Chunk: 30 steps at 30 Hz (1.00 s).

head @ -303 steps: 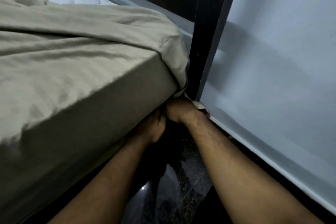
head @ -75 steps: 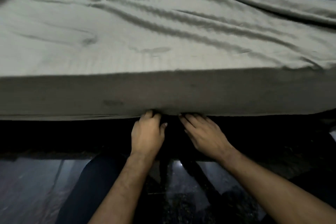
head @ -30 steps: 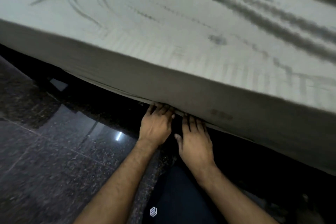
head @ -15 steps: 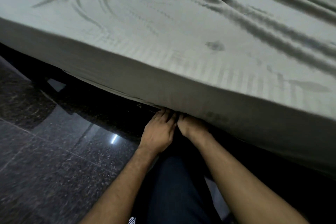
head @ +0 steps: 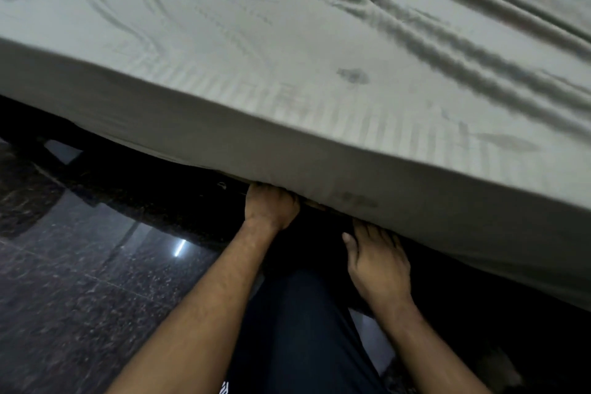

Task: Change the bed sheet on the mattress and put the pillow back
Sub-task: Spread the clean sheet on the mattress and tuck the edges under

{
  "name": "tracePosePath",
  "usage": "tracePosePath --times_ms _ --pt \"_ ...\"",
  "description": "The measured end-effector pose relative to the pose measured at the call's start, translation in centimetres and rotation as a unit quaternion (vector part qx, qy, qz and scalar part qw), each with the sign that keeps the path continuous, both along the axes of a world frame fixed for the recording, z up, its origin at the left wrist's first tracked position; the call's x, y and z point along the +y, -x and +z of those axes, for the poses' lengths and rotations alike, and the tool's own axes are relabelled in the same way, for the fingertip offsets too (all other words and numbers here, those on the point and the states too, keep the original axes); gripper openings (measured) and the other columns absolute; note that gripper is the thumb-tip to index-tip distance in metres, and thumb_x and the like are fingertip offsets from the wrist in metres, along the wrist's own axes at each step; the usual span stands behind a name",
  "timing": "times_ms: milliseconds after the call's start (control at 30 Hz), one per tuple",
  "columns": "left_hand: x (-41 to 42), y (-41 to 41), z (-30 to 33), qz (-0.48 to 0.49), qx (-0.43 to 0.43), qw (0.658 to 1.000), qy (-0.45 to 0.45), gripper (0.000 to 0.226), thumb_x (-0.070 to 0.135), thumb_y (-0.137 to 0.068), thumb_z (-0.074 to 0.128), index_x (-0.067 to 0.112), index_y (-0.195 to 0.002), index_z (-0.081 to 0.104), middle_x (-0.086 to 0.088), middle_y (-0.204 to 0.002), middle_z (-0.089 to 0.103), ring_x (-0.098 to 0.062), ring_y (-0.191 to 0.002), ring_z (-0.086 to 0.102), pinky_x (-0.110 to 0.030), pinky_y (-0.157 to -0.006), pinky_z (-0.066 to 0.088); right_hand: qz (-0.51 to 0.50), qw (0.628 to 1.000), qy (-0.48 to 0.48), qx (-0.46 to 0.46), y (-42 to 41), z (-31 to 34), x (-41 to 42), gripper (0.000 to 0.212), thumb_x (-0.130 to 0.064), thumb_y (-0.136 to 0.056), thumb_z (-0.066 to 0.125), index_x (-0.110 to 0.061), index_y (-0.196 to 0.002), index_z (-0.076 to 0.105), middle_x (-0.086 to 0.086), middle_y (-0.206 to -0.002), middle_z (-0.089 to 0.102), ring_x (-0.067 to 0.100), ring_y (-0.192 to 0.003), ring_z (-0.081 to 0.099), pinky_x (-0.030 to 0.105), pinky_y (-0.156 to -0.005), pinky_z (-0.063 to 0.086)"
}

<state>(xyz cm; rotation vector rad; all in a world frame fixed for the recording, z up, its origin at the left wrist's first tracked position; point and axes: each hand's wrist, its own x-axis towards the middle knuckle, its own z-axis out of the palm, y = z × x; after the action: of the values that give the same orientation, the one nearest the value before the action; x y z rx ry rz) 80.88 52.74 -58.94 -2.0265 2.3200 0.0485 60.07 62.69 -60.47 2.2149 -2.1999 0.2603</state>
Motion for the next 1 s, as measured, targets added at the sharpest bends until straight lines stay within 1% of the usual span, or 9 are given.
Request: tracePosePath --times_ms 100,200,267,433,533,600,767,867,1000 --pt "0.4 -0.2 0.4 0.012 0.013 1.0 -0.008 0.049 0.032 -0.087 0.04 0.009 -0.1 0.081 -0.021 -0.099 0.075 -0.04 -0.095 0.071 -0.047 -0.093 0.053 -0.048 0.999 -0.023 -0.003 0.2 0.4 -1.3 0.054 -0.051 -0.1 0.031 -0.017 -0.095 0.072 0.011 -0.095 0.074 0.032 -0.086 0.068 0.038 -0.079 0.052" --pt "1.7 -0.5 -0.1 0.0 0.024 0.999 0.027 0.035 0.026 -0.078 0.049 0.009 -0.073 0.08 -0.017 -0.068 0.072 -0.036 -0.063 0.07 -0.047 -0.076 0.059 -0.079 0.991 -0.084 -0.061 0.1 1.7 -3.2 0.064 -0.062 -0.098 0.022 -0.027 -0.125 0.068 0.004 -0.132 0.066 0.028 -0.121 0.061 0.039 -0.103 0.047" --pt "3.3 -1.2 0.2 -0.012 0.053 0.998 0.03 0.036 0.03 -0.085 0.048 0.012 -0.077 0.078 -0.014 -0.073 0.073 -0.034 -0.069 0.071 -0.043 -0.079 0.059 -0.08 0.986 -0.117 -0.089 0.4 2.1 -4.0 0.065 -0.068 -0.097 0.023 -0.032 -0.139 0.057 -0.001 -0.147 0.055 0.026 -0.134 0.05 0.038 -0.112 0.04" --pt "5.4 -4.7 -0.9 -0.056 0.101 0.989 0.089 0.037 0.034 -0.094 0.054 0.017 -0.124 0.067 -0.003 -0.13 0.068 -0.023 -0.126 0.06 -0.043 -0.106 0.048 -0.067 0.976 -0.172 -0.116 0.8 2.3 -4.6 0.082 -0.077 -0.089 0.014 -0.034 -0.154 0.038 -0.003 -0.161 0.035 0.026 -0.146 0.036 0.041 -0.121 0.029" --pt "5.4 -6.4 -0.8 -0.035 0.133 0.978 0.155 0.035 0.032 -0.094 0.047 0.014 -0.108 0.073 -0.006 -0.114 0.074 -0.027 -0.109 0.068 -0.04 -0.093 0.054 -0.063 0.951 -0.302 -0.031 -0.1 4.6 -4.3 0.073 -0.063 -0.102 0.025 -0.017 -0.159 0.028 0.008 -0.164 0.029 0.03 -0.15 0.03 0.041 -0.122 0.025" --pt "5.2 -8.0 -0.2 0.019 0.163 0.966 0.199 0.025 0.025 -0.093 0.051 0.012 -0.083 0.069 -0.011 -0.087 0.072 -0.034 -0.083 0.066 -0.041 -0.073 0.054 -0.064 0.925 -0.371 0.051 -1.7 7.3 -2.5 0.062 -0.051 -0.105 0.035 -0.012 -0.153 0.037 0.013 -0.156 0.042 0.033 -0.141 0.043 0.041 -0.111 0.039" --pt "3.6 -13.2 0.3 0.089 0.131 0.968 0.195 0.017 0.02 -0.087 0.065 0.009 -0.1 0.064 -0.018 -0.098 0.059 -0.039 -0.087 0.058 -0.047 -0.074 0.051 0.191 0.964 -0.186 -0.011 -12.6 10.5 -1.6 0.027 -0.028 -0.101 0.047 -0.018 -0.124 0.058 0.008 -0.132 0.059 0.032 -0.121 0.06 0.041 -0.092 0.05" --pt "2.7 -16.3 -0.5 0.042 0.105 0.983 0.144 0.037 0.028 -0.088 0.054 0.011 -0.12 0.063 -0.015 -0.119 0.063 -0.037 -0.109 0.061 -0.047 -0.098 0.049 0.282 0.954 -0.078 -0.057 -18.1 6.7 -5.1 0.057 -0.006 -0.086 0.052 -0.011 -0.143 0.048 0.009 -0.146 0.052 0.027 -0.132 0.053 0.038 -0.108 0.046" --pt "2.3 -18.2 -1.3 0.011 0.054 0.99 0.127 0.051 0.039 -0.095 0.043 0.014 -0.136 0.057 -0.008 -0.139 0.058 -0.029 -0.127 0.056 -0.047 -0.114 0.039 0.305 0.949 -0.029 -0.077 -19.9 1.9 -8.0 0.062 -0.015 -0.087 0.065 -0.008 -0.146 0.049 0.009 -0.151 0.05 0.024 -0.136 0.051 0.035 -0.114 0.039"
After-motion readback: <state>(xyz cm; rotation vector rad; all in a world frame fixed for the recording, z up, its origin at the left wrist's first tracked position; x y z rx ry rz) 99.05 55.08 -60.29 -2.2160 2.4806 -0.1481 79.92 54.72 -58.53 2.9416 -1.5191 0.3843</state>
